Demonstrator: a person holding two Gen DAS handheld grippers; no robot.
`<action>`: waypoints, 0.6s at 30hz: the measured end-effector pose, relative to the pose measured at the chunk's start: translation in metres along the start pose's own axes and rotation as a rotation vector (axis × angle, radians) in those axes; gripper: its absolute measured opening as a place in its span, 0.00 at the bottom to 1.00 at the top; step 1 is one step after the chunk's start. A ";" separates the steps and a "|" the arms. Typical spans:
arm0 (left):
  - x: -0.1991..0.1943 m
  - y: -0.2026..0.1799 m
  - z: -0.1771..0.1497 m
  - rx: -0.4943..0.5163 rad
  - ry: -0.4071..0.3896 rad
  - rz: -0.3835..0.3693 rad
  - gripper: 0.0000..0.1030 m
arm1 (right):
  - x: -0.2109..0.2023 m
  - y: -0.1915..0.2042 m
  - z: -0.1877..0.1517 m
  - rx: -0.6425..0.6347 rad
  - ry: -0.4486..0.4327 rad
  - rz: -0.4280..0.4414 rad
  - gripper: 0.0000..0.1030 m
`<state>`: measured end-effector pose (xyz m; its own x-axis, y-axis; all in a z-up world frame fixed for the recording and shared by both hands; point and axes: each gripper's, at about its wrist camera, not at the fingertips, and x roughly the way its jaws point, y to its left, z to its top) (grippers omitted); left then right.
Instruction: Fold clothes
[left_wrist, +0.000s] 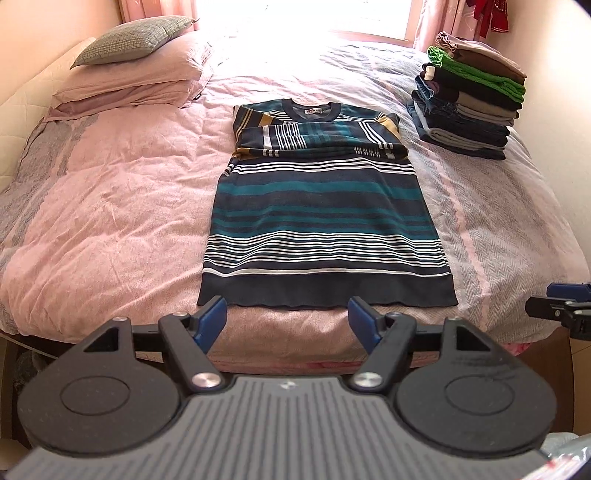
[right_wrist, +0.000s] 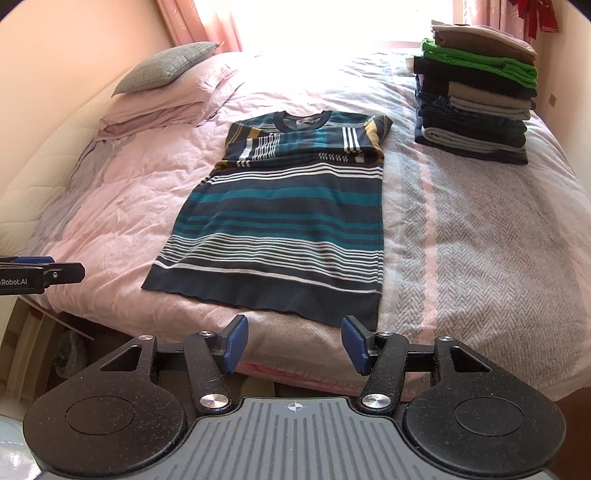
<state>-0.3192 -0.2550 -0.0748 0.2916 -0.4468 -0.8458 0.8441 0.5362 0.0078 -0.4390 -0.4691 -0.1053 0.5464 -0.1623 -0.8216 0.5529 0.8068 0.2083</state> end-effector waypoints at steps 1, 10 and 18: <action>0.000 0.000 0.000 -0.001 0.001 0.002 0.67 | 0.001 0.001 0.000 -0.001 0.000 0.002 0.52; 0.012 0.019 -0.007 -0.033 0.005 0.010 0.69 | 0.016 -0.009 -0.001 0.027 -0.003 0.016 0.52; 0.073 0.093 -0.010 -0.141 0.023 -0.004 0.69 | 0.061 -0.058 0.003 0.132 -0.008 0.007 0.52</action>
<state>-0.2241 -0.2302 -0.1410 0.2770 -0.4331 -0.8577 0.7732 0.6304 -0.0687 -0.4359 -0.5279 -0.1659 0.5553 -0.1623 -0.8156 0.6266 0.7265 0.2821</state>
